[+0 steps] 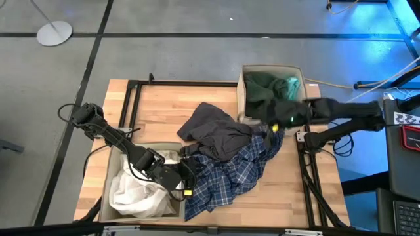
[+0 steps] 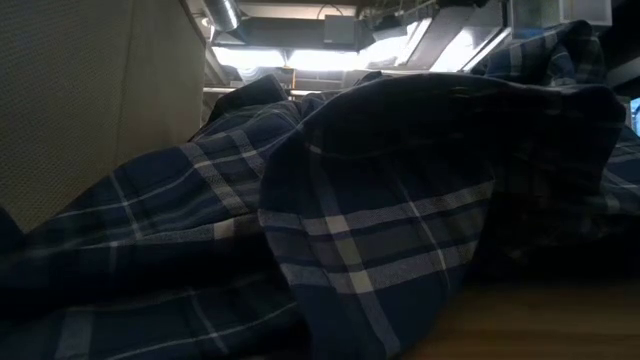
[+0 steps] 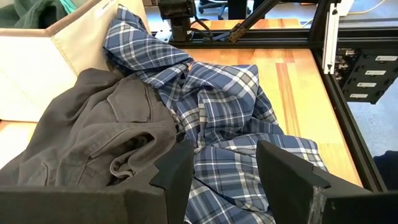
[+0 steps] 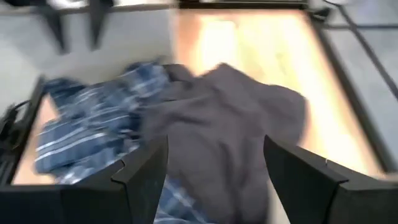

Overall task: Sort clothes
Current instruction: Put the blue shirt into the top brown laundry bin

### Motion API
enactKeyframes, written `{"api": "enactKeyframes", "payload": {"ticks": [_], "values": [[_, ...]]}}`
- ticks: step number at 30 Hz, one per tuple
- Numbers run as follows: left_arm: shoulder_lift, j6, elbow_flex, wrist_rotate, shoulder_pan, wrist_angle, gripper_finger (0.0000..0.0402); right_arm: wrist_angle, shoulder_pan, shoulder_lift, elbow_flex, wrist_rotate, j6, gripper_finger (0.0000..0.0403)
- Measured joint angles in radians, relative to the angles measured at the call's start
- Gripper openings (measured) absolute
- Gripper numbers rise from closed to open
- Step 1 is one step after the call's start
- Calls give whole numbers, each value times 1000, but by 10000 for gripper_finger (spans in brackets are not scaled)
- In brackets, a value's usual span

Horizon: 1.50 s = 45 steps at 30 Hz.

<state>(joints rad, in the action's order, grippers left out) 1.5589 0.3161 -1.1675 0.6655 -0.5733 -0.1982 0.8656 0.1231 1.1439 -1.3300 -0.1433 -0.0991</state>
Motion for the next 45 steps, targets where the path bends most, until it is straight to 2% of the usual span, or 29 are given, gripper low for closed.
{"api": "enactKeyframes", "payload": {"ticks": [9, 14, 22, 32, 34, 39, 45], "values": [[0, 9, 0, 0, 0, -1, 166, -321, 228, 0, 267, 5, -1, 266], [0, 8, 0, 0, 0, -1, 166, -478, 273, 8, 367, 4, 0, 266], [0, 11, 0, 0, 0, -2, 166, -480, 271, 63, 378, 86, 12, 266], [0, 6, 0, 0, 0, -7, 166, -462, 271, 292, 378, 144, 114, 266], [0, 6, 0, 0, 0, -9, 166, -458, 270, 331, 378, 131, 133, 266], [0, 9, 0, 0, 0, -12, 166, -494, 270, 409, 378, 21, 179, 266], [0, 18, 0, 0, 0, -25, 166, -629, 270, 470, 378, 4, 208, 266]]}}
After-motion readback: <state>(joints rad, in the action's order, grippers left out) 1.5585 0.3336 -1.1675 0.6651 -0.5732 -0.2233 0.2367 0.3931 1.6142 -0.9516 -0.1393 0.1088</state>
